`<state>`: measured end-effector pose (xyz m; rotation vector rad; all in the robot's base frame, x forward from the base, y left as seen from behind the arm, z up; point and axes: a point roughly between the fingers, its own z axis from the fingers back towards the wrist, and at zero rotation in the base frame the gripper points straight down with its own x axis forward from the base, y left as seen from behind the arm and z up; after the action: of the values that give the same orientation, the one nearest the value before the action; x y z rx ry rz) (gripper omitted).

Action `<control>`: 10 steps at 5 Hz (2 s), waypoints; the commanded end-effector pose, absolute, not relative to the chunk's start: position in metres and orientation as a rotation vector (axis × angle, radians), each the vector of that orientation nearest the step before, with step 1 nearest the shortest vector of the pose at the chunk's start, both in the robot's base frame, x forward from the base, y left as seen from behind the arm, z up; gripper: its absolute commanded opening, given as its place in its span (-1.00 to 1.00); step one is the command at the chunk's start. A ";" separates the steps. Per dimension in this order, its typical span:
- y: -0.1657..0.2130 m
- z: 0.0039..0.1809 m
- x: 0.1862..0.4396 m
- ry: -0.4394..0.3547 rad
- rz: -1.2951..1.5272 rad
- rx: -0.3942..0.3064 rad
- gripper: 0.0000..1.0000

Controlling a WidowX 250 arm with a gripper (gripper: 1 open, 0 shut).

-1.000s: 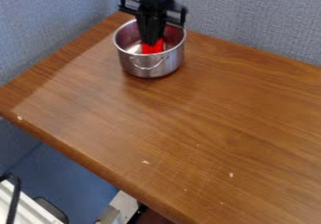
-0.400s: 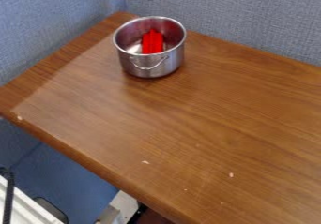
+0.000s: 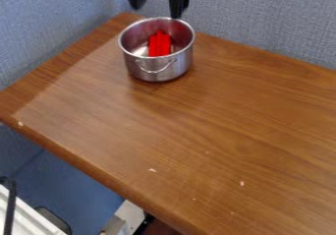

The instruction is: Move the red object from the metal pot to the table

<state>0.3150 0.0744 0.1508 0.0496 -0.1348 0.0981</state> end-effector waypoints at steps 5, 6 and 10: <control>0.104 0.104 0.342 -0.072 0.133 0.140 1.00; 0.113 0.098 0.345 -0.057 0.146 0.147 1.00; 0.126 0.087 0.347 -0.045 0.158 0.174 -1.00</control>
<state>0.3460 0.1164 0.0753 0.1520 -0.0116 0.1398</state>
